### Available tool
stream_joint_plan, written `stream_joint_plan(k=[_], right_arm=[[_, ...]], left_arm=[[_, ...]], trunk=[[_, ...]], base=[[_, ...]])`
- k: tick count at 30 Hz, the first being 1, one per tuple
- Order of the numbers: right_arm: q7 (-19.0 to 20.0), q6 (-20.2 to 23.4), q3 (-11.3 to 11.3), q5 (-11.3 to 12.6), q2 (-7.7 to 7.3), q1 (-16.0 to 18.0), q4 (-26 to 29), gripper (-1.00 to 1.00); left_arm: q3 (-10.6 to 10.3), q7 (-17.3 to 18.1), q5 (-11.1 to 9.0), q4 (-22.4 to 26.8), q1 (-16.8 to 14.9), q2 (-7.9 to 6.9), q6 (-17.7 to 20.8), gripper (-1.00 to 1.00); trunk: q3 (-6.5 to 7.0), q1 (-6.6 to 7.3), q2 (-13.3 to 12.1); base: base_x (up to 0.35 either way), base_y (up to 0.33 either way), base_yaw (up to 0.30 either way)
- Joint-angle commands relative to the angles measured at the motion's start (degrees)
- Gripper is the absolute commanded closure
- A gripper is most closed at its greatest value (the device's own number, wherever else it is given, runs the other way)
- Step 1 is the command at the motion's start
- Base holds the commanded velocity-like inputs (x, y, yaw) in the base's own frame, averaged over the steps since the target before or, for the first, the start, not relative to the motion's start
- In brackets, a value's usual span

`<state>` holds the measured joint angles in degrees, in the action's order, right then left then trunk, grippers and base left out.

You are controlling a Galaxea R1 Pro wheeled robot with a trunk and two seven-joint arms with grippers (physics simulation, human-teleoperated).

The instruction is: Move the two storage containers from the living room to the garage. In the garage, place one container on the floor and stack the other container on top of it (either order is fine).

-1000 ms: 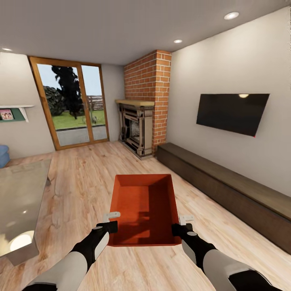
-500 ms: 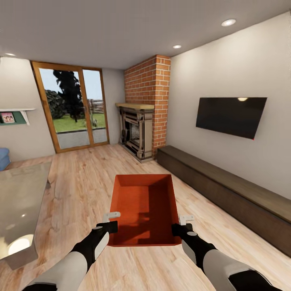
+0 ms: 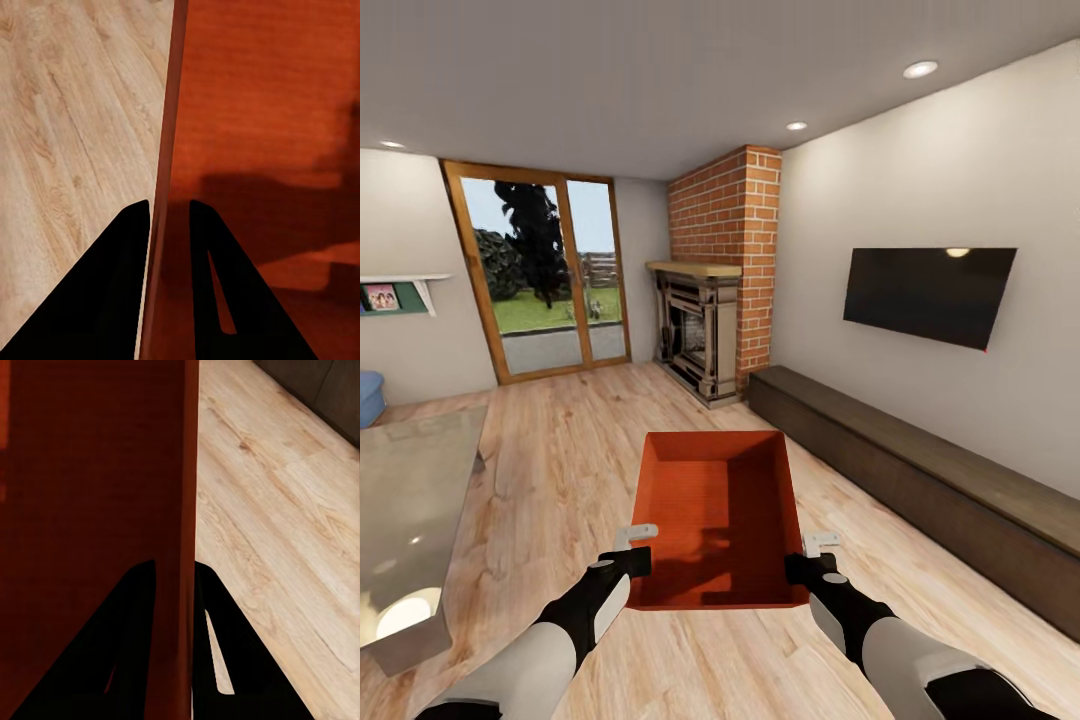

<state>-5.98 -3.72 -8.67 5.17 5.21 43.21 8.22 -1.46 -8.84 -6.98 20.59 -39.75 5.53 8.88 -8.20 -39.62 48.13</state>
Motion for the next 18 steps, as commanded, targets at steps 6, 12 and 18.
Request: stream_joint_plan(k=[6,12,18], right_arm=[[-0.34,-0.24,-0.03,0.89,-0.03,0.03,-0.22,1.00],[-0.34,-0.24,-0.03,0.89,0.04,0.03,-0.22,1.00],[-0.34,-0.16,-0.03,0.89,0.06,0.03,-0.22,1.00]], left_arm=[[0.76,-1.09,0.92,0.38,-0.06,-0.35,-0.26,1.00],[0.76,-1.08,0.92,0.33,-0.06,-0.35,-0.26,1.00],[0.76,-1.08,0.92,0.33,-0.06,-0.34,-0.26,1.00]], trunk=[[-0.07,-0.01,0.07],[-0.07,-0.01,0.07],[-0.07,-0.01,0.07]], base=[[0.000,0.000,0.000],[0.000,0.000,0.048],[0.000,0.000,0.239]])
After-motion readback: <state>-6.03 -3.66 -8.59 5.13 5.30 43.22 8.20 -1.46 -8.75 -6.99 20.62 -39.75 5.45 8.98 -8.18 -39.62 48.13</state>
